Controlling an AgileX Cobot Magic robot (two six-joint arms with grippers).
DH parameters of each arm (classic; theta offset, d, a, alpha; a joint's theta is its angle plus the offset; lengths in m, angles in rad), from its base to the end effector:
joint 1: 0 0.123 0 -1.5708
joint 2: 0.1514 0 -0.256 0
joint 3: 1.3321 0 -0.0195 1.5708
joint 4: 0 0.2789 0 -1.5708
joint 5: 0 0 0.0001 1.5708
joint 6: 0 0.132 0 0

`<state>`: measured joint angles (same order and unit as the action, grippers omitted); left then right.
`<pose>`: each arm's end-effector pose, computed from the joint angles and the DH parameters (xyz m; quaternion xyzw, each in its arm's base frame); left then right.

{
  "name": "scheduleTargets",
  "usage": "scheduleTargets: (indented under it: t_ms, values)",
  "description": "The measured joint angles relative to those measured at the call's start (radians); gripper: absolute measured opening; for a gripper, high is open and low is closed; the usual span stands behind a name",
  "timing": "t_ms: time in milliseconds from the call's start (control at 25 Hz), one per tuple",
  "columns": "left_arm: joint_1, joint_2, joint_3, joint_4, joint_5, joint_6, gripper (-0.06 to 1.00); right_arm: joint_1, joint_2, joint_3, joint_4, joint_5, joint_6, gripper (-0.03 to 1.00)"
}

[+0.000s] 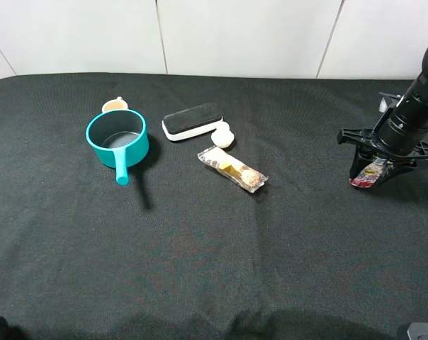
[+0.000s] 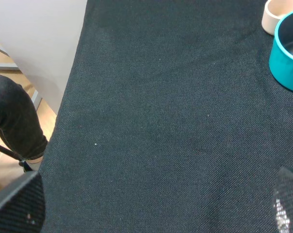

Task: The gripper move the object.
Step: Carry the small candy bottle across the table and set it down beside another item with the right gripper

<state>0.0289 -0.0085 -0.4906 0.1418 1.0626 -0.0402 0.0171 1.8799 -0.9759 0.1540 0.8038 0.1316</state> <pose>0.0842 0.0187 0.2704 -0.0322 0.8512 0.0678 0.5195 0.3128 0.0199 0.0313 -0.1117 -0.9920 -0.0520 0.0287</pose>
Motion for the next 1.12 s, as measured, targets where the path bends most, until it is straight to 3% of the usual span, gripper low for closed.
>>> scheduleTargets:
  t_ms: [440,1120]
  values:
    - [0.0,0.0,0.0,0.0,0.0,0.0,0.99,0.0,-0.012,-0.186,-0.037,0.235,-0.08,0.34]
    - [0.0,0.0,0.0,0.0,0.0,0.0,0.99,0.0,-0.213,-0.254,-0.115,0.395,-0.109,0.34]
